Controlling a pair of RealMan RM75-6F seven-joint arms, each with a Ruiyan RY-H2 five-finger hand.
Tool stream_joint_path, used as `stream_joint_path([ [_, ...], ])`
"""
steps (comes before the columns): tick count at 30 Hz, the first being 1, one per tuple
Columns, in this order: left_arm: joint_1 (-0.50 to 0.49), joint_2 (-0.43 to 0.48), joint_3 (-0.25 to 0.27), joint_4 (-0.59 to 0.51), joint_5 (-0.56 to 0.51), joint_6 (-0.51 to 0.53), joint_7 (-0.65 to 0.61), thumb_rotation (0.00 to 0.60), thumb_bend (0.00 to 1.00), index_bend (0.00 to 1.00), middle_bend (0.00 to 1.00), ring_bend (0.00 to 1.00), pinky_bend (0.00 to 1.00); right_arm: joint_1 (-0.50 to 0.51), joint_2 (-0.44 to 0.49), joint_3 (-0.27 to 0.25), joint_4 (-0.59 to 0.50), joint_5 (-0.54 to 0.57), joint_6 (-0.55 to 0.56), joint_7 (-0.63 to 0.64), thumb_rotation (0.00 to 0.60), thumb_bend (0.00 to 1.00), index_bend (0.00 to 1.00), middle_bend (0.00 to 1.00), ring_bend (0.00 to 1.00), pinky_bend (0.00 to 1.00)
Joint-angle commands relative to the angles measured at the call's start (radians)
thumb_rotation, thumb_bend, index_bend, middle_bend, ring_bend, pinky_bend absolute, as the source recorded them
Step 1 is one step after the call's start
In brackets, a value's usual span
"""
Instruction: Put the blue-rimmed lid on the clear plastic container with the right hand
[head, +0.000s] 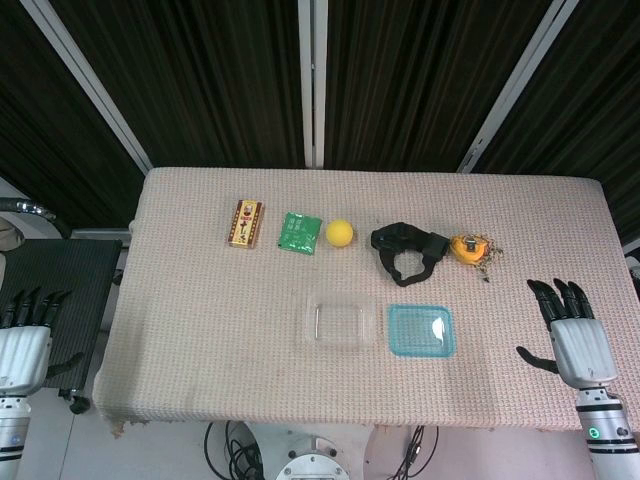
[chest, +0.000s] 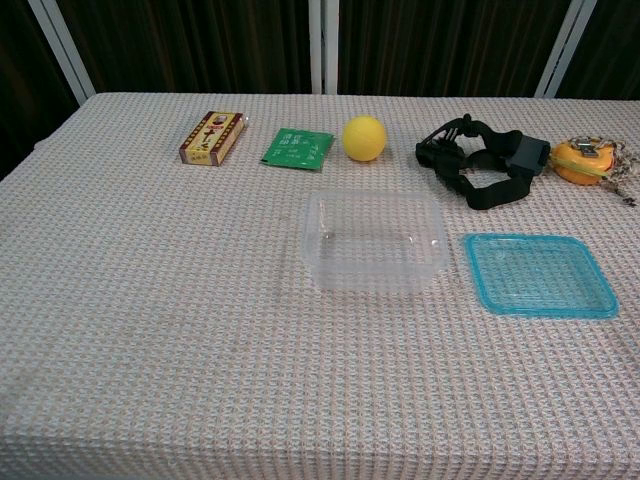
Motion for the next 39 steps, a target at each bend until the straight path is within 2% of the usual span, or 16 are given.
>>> stream_joint_path([
  [1,0.001,0.002,0.004,-0.002,-0.001,-0.005,0.000,0.600,0.00,0.14,0.14,0.02,0.00,0.007,-0.002,0.000,-0.001,0.003,-0.010,-0.005,0.600,0.04,0.00,0.13,0.00,0.01],
  [9,0.009,0.002,0.009,-0.003,0.012,0.008,-0.017,0.600,0.00,0.14,0.14,0.02,0.00,0.020,0.009,-0.026,-0.033,-0.025,-0.045,0.036,0.600,0.04,0.00,0.13,0.00,0.01],
  [14,0.008,-0.010,0.011,0.006,0.021,0.011,-0.022,0.600,0.00,0.14,0.14,0.02,0.00,0.059,0.008,-0.048,-0.056,-0.022,-0.140,0.054,0.600,0.03,0.00,0.13,0.00,0.01],
  [21,0.008,-0.023,0.014,0.029,0.030,0.010,-0.038,0.600,0.00,0.14,0.14,0.02,0.00,0.159,-0.072,-0.028,-0.042,0.070,-0.327,0.006,0.600,0.03,0.00,0.14,0.00,0.00],
  [27,0.005,-0.029,0.015,0.051,0.025,-0.002,-0.060,0.600,0.00,0.14,0.14,0.02,0.00,0.244,-0.166,-0.007,0.020,0.146,-0.452,-0.040,0.600,0.03,0.00,0.14,0.00,0.00],
  [33,0.008,-0.032,0.017,0.067,0.024,-0.004,-0.082,0.600,0.00,0.14,0.14,0.02,0.00,0.292,-0.233,0.011,0.074,0.191,-0.502,-0.042,0.600,0.03,0.00,0.15,0.00,0.00],
  [39,0.011,-0.034,0.017,0.075,0.025,-0.001,-0.090,0.600,0.00,0.14,0.14,0.02,0.00,0.315,-0.239,0.011,0.084,0.198,-0.529,-0.004,0.600,0.03,0.00,0.15,0.00,0.00],
])
